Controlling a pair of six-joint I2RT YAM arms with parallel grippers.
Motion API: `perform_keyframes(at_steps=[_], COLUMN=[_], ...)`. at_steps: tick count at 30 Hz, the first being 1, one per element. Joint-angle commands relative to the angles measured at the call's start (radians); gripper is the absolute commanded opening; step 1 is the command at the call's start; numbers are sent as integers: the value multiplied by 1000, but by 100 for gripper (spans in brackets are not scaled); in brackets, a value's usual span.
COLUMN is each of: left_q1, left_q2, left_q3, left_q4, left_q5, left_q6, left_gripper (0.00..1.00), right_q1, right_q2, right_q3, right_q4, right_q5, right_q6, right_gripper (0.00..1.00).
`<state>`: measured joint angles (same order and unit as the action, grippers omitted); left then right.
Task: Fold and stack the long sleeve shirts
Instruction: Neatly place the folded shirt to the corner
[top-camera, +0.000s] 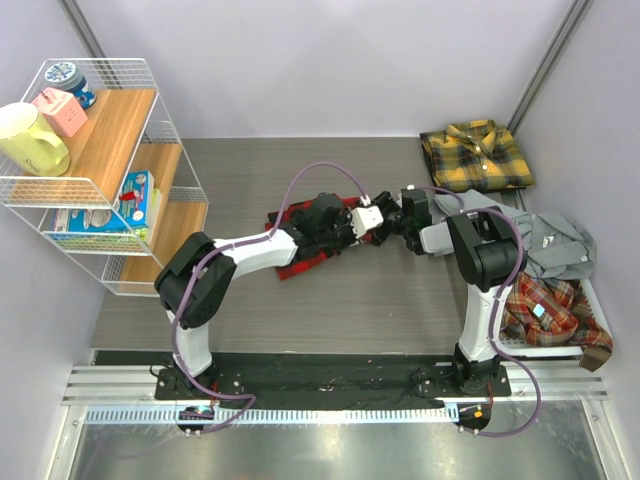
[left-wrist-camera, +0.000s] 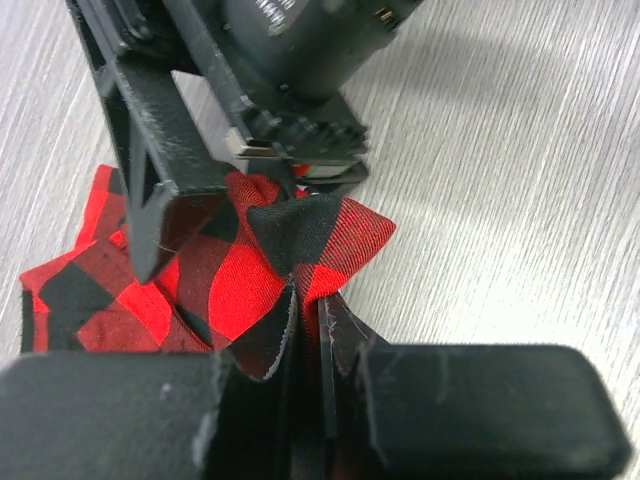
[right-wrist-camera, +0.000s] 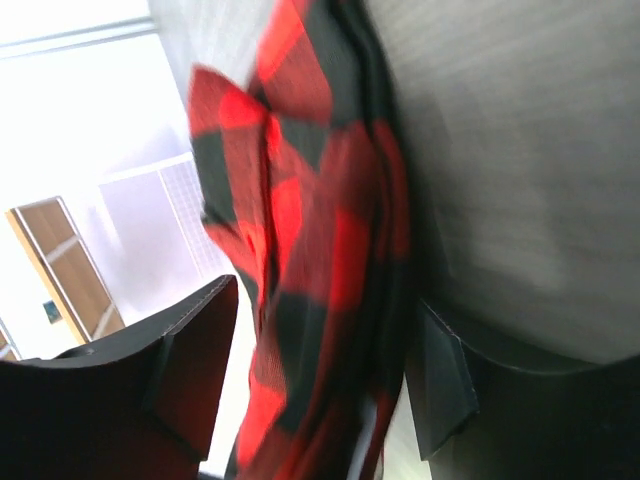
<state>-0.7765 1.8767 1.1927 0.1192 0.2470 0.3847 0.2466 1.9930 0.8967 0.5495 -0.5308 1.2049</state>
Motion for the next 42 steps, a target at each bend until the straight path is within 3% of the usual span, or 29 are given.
perform_keyframes(at_steps=[1, 6, 7, 8, 11, 12, 15, 17, 18, 25, 33, 42], left_q1=[17, 29, 31, 34, 54, 65, 131, 163, 170, 212, 217, 217], left_q2=[-65, -67, -64, -64, -68, -77, -135, -169, -204, -286, -245, -222], left_q3=[38, 33, 33, 38, 57, 67, 96, 88, 71, -17, -10, -27], left_q4=[5, -1, -4, -9, -33, -47, -169, -249, -275, -375, -434, -425], left_q5=[34, 44, 44, 44, 11, 2, 27, 40, 46, 12, -98, -135], left_q6=[-21, -17, -17, -18, -52, -72, -177, -191, -185, -133, -156, -175], left_gripper=[9, 8, 9, 11, 37, 58, 89, 100, 100, 100, 100, 100], right_q1=[13, 22, 25, 26, 28, 25, 17, 2, -3, -82, -199, -260], right_q2=[81, 125, 131, 139, 135, 115, 73, 67, 69, 147, 243, 291], right_q3=[56, 119, 133, 146, 217, 273, 422, 499, 578, 967, 1329, 1532], right_q4=[55, 70, 70, 60, -20, -67, -316, -469, -518, -949, -1122, -1160], right_q5=[86, 106, 103, 98, 81, 81, 141, 187, 201, 247, 291, 385], right_q6=[25, 24, 6, -1, -92, -144, -382, -503, -619, -1000, -1264, -1427], right_gripper=[69, 62, 56, 38, 6, 4, 1, 1, 1, 1, 1, 1])
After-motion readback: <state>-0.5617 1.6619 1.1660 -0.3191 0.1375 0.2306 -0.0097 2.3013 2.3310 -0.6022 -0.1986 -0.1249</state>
